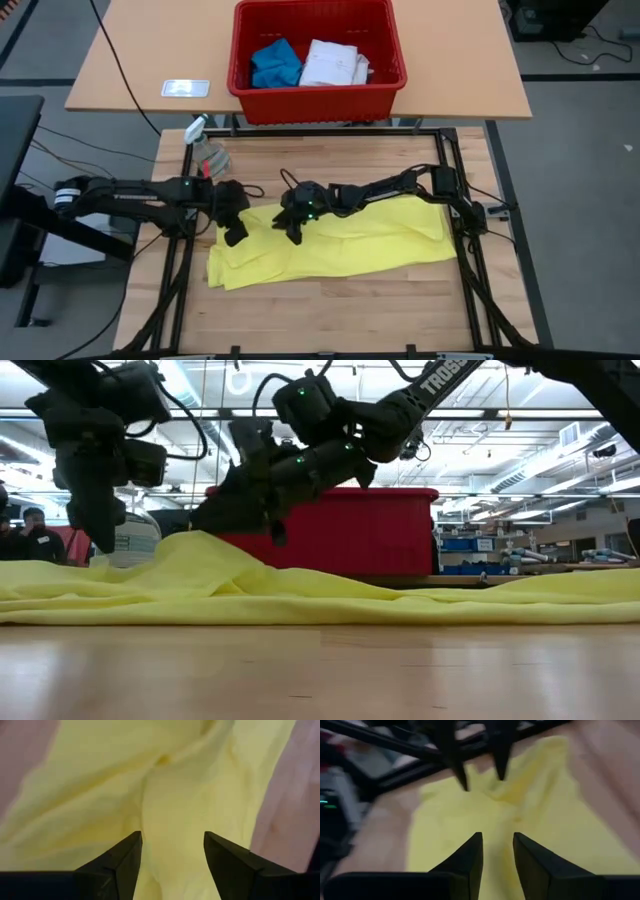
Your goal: Fold Laundry from Bin
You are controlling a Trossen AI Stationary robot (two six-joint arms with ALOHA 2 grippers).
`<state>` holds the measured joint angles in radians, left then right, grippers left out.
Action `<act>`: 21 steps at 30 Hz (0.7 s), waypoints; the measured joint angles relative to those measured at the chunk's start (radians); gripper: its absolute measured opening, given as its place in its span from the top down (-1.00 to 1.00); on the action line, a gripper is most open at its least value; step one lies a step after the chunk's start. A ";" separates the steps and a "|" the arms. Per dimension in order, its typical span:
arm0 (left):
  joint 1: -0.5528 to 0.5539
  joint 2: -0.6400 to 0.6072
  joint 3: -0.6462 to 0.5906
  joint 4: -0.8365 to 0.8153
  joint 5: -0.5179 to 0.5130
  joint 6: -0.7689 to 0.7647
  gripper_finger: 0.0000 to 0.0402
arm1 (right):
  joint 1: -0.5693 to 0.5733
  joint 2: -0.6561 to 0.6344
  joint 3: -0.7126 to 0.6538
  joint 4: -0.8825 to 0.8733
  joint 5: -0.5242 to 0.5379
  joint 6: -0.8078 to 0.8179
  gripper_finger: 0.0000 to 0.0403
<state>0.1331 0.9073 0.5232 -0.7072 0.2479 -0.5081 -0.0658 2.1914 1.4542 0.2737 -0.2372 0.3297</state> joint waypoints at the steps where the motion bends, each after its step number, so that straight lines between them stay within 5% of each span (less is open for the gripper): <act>1: -0.003 -0.008 0.000 -0.006 -0.005 -0.001 -0.09 | -0.006 0.000 0.007 -0.016 0.026 -0.017 0.42; 13: -0.044 -0.004 -0.060 0.044 -0.013 -0.039 -0.09 | -0.064 0.000 0.031 -0.054 -0.006 -0.024 0.07; 21: -0.048 -0.005 -0.032 0.070 -0.012 -0.146 -0.09 | -0.042 0.000 0.032 -0.076 0.055 0.059 0.12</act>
<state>0.0854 0.9020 0.4909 -0.6368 0.2359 -0.6538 -0.1073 2.1910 1.4859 0.1975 -0.1817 0.3885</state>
